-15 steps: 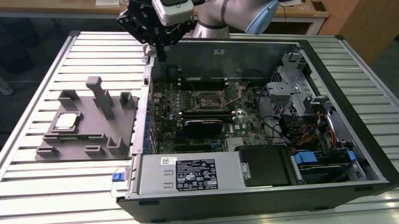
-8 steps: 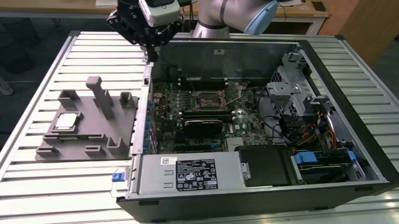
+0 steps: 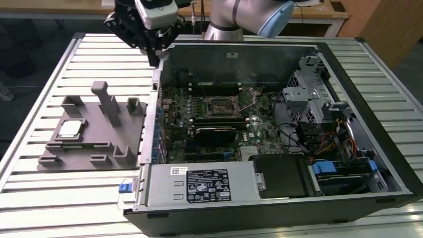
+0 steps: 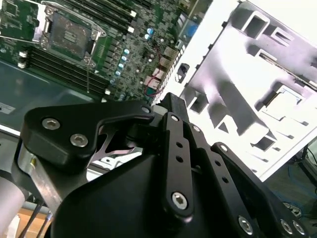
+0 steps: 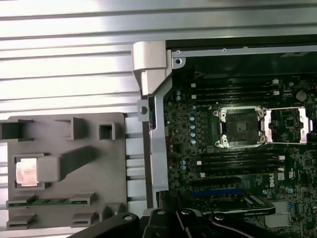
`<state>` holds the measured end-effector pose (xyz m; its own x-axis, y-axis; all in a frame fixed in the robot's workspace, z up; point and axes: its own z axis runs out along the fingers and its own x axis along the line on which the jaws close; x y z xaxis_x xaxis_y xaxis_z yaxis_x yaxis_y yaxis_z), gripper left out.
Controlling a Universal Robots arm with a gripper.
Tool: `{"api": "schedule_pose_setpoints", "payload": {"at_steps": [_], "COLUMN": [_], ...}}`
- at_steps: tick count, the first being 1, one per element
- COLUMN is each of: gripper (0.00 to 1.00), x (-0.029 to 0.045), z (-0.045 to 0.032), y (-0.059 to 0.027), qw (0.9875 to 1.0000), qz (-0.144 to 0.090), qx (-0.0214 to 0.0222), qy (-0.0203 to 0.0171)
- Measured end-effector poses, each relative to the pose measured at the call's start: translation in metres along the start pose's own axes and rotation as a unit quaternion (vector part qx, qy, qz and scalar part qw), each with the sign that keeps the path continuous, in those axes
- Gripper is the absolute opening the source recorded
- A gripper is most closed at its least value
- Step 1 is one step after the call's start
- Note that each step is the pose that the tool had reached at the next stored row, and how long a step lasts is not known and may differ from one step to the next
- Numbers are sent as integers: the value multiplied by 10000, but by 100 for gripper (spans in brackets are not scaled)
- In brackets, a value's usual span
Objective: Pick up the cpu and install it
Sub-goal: 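Reach for the cpu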
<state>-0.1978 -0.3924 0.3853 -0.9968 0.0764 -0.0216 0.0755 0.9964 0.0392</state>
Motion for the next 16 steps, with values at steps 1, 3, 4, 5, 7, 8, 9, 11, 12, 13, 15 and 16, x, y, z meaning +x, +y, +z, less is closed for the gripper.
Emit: {"api": "schedule_pose_setpoints", "payload": {"at_steps": [1,3,4,5,7,8,9,11,12,13,15,16], "gripper": [11,11,11,11,11,11,11,11,11,11,11,11], "x": [21,61,80,101,141,158,175,217,239,264,314,345], "z": [4,13,18,24,34,38,42,50,54,57,63,64], "y": [7,24,33,44,64,71,76,79,78,77,73,70], "qw": [10000,10000,10000,10000,10000,10000,10000,10000,10000,10000,10000,10000], "qz": [0,-1,-1,-1,-1,-1,-1,-2,-2,-1,-1,-1], "qx": [7,17,22,27,36,40,43,46,47,47,47,47], "qy": [0,0,-1,-2,-3,-3,-3,-3,-3,-3,-4,-3]}}
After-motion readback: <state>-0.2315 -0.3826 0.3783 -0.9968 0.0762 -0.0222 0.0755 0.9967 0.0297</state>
